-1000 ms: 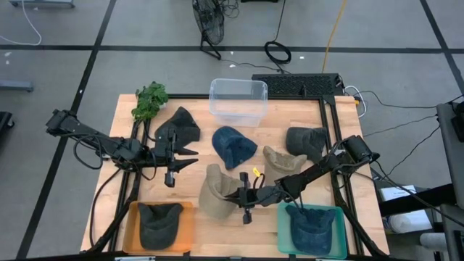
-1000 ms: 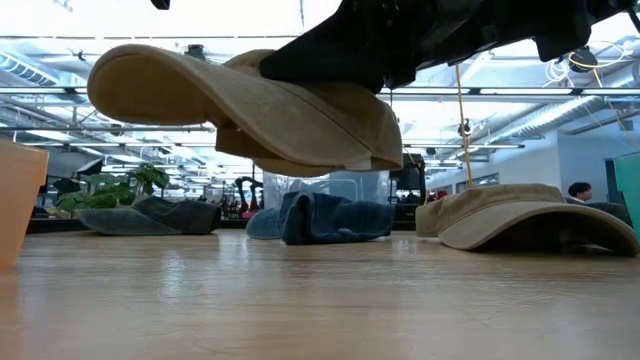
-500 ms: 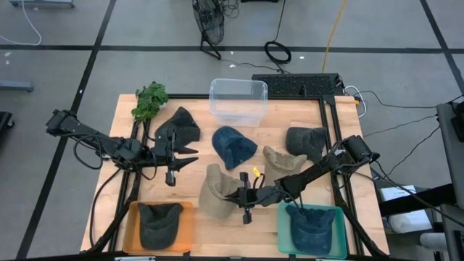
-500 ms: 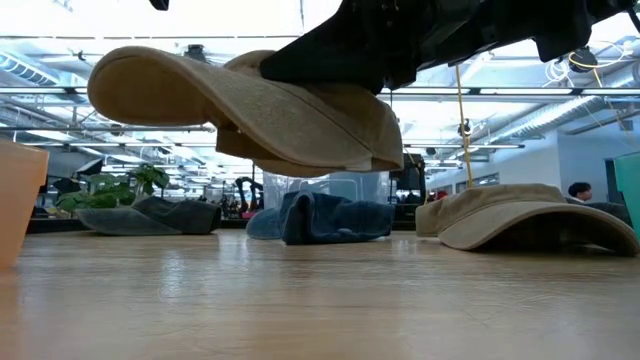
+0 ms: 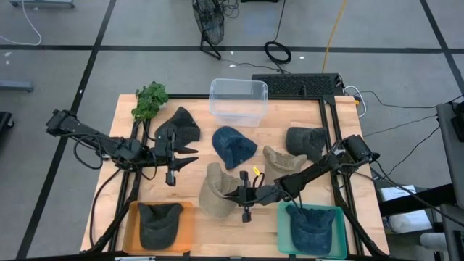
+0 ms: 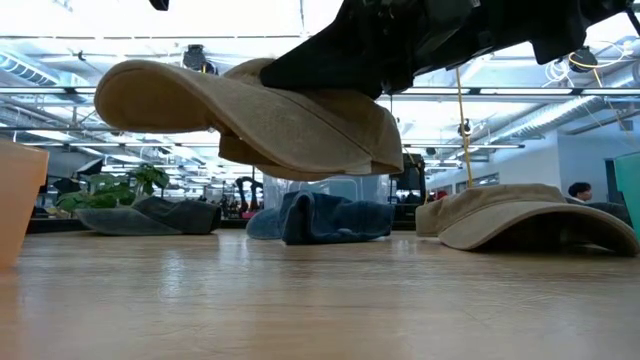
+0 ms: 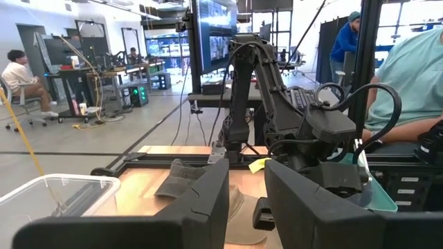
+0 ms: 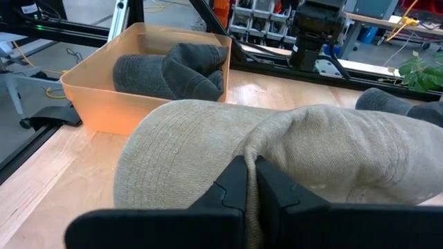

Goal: Pick & Place hat
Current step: Put the left brown cap into the transparent bin

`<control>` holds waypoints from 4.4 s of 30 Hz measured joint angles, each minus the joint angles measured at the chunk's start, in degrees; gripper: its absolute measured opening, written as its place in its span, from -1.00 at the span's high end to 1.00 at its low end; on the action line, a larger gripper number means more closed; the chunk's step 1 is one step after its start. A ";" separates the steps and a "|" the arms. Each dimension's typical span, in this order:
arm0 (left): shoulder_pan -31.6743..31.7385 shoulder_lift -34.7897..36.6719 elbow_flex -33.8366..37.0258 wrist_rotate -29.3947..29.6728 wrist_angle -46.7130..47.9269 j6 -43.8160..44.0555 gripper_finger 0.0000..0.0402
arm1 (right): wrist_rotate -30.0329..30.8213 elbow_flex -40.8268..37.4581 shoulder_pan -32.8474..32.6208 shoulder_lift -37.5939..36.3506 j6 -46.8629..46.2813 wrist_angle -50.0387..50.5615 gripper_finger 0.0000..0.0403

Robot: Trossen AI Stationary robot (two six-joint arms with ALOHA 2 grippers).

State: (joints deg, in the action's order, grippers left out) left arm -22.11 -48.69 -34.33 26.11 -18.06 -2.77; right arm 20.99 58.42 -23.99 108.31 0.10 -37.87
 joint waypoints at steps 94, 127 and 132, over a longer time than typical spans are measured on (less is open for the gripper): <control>15.89 0.00 -0.02 -3.79 2.07 1.99 0.49 | -9.08 0.01 45.04 -25.66 58.13 29.38 1.00; 15.89 -0.01 -0.02 -3.96 1.66 2.91 0.49 | -7.53 0.99 43.50 -22.25 45.55 31.11 0.39; 15.87 -0.02 -0.02 -5.10 1.66 3.06 0.49 | -7.21 0.99 43.50 -22.76 45.53 28.47 0.34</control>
State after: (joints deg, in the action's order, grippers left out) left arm -6.24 -48.71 -34.35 21.02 -16.41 0.30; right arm 13.78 59.42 19.51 85.55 45.63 -9.40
